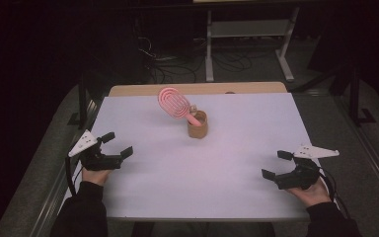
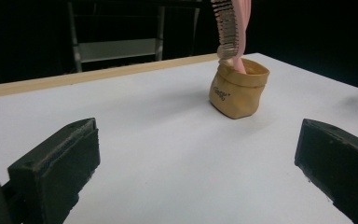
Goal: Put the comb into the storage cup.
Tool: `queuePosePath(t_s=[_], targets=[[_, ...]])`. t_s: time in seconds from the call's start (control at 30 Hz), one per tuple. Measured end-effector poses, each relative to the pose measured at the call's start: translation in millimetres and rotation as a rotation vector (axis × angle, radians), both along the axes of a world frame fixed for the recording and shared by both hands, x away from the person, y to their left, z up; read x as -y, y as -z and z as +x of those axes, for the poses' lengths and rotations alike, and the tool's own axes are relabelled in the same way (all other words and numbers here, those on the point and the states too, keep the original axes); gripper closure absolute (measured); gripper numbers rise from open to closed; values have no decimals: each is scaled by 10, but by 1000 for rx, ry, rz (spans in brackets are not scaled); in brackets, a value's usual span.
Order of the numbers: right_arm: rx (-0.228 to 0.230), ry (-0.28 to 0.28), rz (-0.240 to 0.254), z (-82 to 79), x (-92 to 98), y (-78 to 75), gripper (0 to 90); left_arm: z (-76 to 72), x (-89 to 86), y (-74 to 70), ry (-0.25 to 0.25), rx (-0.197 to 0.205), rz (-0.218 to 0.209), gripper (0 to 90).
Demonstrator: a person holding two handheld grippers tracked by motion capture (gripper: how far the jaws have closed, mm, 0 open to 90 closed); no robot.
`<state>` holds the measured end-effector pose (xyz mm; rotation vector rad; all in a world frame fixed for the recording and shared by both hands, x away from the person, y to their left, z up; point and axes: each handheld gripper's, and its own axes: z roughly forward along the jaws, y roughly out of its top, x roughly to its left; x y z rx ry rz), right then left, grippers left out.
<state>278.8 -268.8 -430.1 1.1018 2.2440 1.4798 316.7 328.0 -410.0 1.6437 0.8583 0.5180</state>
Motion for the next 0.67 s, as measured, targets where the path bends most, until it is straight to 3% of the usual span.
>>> queuePosePath(t_s=[0.37,0.5,0.67], targets=[[-11,5,7,-4,0,27,0,-244,-51,21,-66,13,18,0],[-17,13,12,-3,8,39,0,-283,-69,40,-69,-10,28,0],[-24,20,10,12,7,67,0,-308,-29,33,-44,-10,45,0]])
